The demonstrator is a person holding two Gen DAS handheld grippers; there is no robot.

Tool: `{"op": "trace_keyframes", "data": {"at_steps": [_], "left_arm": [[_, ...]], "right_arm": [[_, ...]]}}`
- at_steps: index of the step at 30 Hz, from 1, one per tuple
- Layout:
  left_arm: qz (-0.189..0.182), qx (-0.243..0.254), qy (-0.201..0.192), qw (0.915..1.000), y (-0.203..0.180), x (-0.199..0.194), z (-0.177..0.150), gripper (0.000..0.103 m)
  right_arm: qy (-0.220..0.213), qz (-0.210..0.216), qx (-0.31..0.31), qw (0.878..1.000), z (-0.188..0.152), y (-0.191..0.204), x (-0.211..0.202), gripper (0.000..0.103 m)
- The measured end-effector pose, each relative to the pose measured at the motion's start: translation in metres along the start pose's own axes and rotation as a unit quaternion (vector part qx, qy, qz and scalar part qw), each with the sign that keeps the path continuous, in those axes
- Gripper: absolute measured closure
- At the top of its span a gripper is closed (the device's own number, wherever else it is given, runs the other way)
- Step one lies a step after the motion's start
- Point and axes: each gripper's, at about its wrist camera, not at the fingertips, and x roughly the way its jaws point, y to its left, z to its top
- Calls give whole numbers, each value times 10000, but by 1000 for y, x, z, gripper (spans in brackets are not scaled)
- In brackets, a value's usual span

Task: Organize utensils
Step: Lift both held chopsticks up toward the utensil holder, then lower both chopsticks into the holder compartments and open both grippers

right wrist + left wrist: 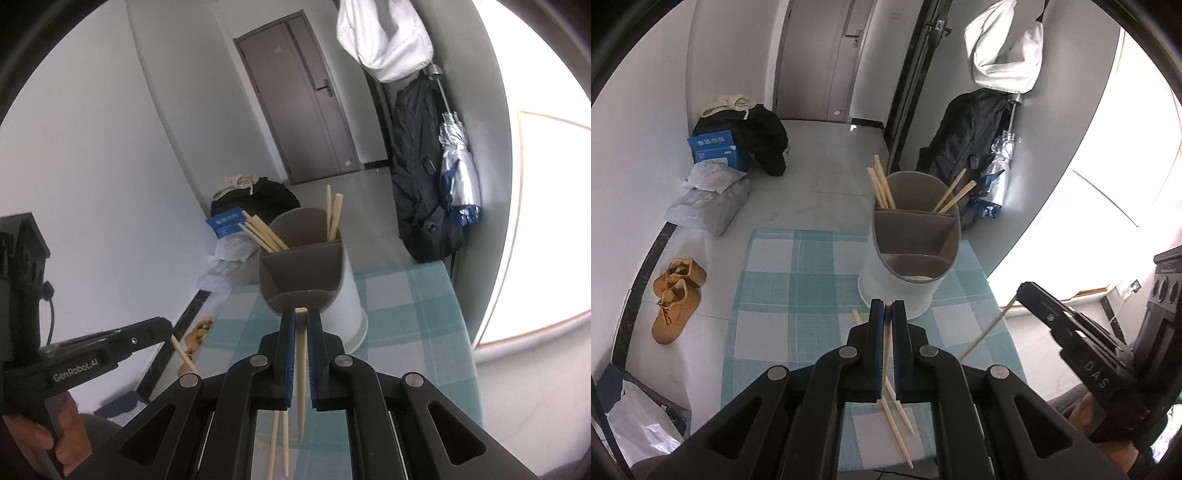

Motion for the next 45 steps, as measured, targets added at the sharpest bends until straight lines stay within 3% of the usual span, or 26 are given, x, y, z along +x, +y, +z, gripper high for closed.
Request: {"op": "trace_keyframes", "data": {"at_steps": [12, 18, 26, 36, 45], "left_arm": [[-260, 201, -215, 9992, -21, -24, 42, 103], [-599, 324, -433, 9967, -37, -42, 87, 103], [-674, 400, -699, 9945, -45, -43, 144, 103], [-430, 601, -796, 9941, -35, 2, 171, 103], [-507, 123, -250, 9983, 9, 61, 162, 103]], "right_arm": [[-134, 56, -94, 9999, 37, -2, 0, 98], [-372, 91, -230, 9990, 84, -1, -7, 98], [-677, 137, -311, 9971, 151, 0, -6, 98], [-894, 50, -609, 9941, 209, -2, 28, 98], [-651, 111, -477, 9967, 203, -20, 77, 97]]}}
